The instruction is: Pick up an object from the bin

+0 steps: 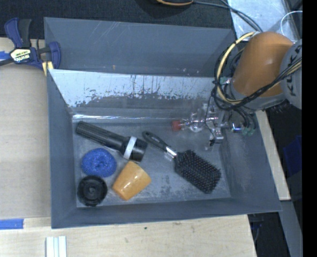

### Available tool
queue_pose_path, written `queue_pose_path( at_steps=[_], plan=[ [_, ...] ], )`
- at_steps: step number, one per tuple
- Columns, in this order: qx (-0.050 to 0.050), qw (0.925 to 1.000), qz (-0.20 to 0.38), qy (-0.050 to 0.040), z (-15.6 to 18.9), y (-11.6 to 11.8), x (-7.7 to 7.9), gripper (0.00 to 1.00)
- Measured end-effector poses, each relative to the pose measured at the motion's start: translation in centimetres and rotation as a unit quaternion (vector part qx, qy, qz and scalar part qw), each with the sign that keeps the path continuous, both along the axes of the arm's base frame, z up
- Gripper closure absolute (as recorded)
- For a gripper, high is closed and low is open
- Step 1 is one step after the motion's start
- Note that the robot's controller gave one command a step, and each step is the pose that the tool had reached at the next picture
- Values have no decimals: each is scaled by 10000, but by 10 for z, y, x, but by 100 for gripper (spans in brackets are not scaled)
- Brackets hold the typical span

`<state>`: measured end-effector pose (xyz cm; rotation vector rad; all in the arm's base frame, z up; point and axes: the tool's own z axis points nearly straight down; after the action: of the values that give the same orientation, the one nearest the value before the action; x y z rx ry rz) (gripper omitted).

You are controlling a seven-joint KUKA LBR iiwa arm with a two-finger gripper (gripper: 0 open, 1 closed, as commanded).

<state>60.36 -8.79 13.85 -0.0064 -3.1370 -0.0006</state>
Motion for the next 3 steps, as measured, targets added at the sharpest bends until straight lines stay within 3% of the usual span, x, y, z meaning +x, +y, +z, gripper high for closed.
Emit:
queue_pose_path(
  at_steps=[1, 2, 3],
  plan=[
    [-5, 10000, 16, -42, 5, 0, 2, 0],
    [-6, 9923, -1242, -31, -65, 13, -84, 0],
    [-8, 9901, -1400, -75, 11, 6, -65, 0]
  ],
)
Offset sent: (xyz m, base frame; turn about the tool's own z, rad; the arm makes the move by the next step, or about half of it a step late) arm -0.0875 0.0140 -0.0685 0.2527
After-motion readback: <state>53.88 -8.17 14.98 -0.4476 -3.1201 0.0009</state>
